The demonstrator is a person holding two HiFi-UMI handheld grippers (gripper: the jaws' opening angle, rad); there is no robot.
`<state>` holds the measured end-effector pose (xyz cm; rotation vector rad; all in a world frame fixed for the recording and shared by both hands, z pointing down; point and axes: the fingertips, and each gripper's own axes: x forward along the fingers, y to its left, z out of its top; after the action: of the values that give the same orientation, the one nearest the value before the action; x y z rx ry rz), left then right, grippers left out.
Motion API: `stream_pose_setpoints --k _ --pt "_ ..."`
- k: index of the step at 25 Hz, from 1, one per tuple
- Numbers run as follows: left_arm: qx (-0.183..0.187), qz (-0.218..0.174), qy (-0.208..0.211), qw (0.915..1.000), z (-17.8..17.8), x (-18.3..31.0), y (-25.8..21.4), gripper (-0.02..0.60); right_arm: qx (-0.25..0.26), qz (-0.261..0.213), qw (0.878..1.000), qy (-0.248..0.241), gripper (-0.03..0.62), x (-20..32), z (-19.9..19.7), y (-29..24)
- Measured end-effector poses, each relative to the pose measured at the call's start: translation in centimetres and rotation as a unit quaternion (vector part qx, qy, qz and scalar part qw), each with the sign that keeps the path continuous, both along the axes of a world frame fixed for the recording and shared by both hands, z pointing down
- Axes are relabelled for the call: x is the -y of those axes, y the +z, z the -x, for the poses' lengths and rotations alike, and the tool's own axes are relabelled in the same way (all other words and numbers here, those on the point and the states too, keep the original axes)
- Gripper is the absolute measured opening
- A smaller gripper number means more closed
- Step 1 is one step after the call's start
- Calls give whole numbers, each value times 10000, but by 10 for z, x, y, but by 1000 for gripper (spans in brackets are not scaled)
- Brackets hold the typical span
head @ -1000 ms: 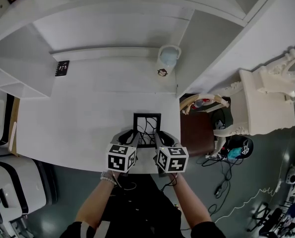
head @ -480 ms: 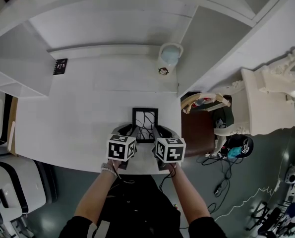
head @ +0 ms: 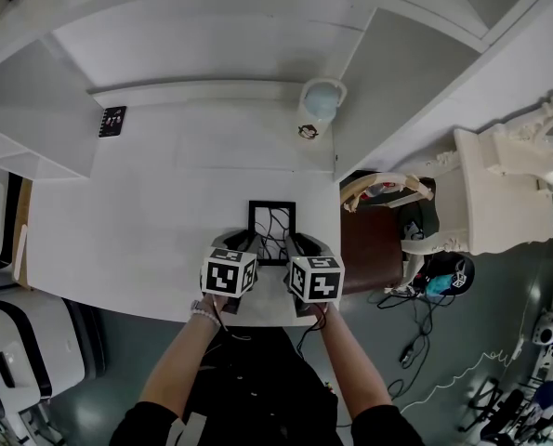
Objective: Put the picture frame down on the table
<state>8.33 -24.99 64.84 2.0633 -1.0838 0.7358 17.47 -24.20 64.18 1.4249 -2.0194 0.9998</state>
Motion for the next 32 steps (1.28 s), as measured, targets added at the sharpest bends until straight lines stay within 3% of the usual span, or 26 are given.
stream_pose_setpoints --k 6,9,13,18,21,24,25,32 --pt "139 -112 264 9995 -2 0 -1 94 -284 -283 9990 -214 69 1 1 -1" --pt "229 -168 345 9990 -1 1 -1 108 -54 -245 9997 -2 104 0 -4 0" --pt "103 -162 310 9993 2 -3 -6 138 189 -223 9995 120 149 -5 -11 -5" --pt "27 -436 304 9986 10 -11 -20 138 -45 -651 9979 34 147 -14 -12 -25" --pt "72 -740 360 9966 13 -15 -35 105 -312 -1086 9936 -34 131 -20 -10 -44" --pt "58 -1094 374 9933 13 -18 -57 2 -583 -1522 9866 -12 29 -25 -12 -68" --pt "22 -1195 403 9920 12 -19 -65 2 -628 -1652 9843 -18 2 -27 -12 -76" --pt "-223 -2095 418 9767 9 -27 -137 2 -416 -2201 9746 26 2 -43 -7 -129"
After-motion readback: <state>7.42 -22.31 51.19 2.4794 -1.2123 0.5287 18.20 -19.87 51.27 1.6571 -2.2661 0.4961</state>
